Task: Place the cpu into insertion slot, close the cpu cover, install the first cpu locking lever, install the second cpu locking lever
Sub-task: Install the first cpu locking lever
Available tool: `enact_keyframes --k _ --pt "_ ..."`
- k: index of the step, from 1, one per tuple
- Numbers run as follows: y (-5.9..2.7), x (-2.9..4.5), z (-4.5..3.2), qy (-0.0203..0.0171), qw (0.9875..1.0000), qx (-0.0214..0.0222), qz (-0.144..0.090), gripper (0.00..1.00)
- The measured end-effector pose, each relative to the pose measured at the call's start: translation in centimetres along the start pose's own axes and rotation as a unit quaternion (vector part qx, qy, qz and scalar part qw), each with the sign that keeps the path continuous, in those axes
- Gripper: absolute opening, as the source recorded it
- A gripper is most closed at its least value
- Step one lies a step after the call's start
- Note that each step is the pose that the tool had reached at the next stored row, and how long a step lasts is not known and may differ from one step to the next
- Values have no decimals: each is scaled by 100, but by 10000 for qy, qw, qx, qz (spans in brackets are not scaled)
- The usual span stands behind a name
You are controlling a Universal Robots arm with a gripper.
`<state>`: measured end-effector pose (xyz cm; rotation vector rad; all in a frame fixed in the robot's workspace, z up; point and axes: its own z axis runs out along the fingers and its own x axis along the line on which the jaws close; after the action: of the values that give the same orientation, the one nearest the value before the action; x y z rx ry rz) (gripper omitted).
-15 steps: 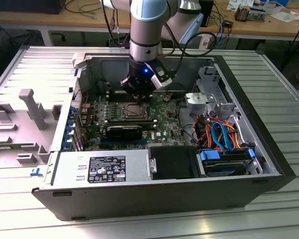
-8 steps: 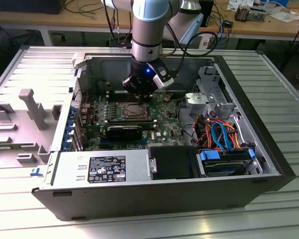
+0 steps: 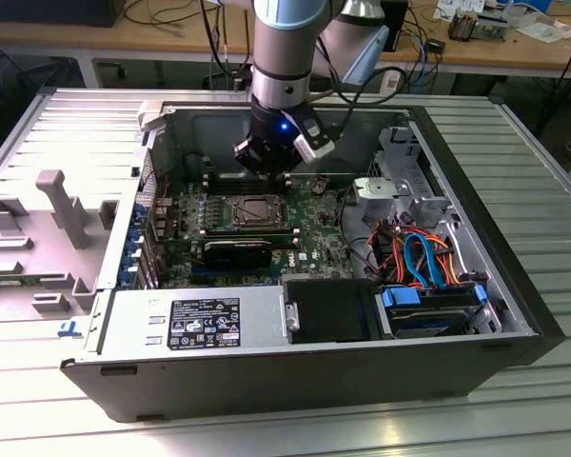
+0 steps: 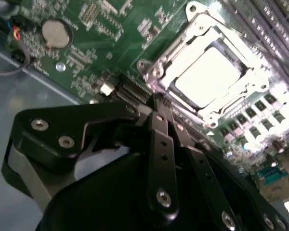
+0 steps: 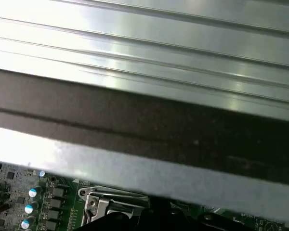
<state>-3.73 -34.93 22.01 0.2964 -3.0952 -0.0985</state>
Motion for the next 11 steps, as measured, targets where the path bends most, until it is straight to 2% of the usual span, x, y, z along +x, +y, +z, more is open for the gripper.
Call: enact_keyframes --k 4,11 --pt "-88 17 -4 -1 10000 0 22 11" --pt "-134 25 1 -13 9998 -5 200 11"
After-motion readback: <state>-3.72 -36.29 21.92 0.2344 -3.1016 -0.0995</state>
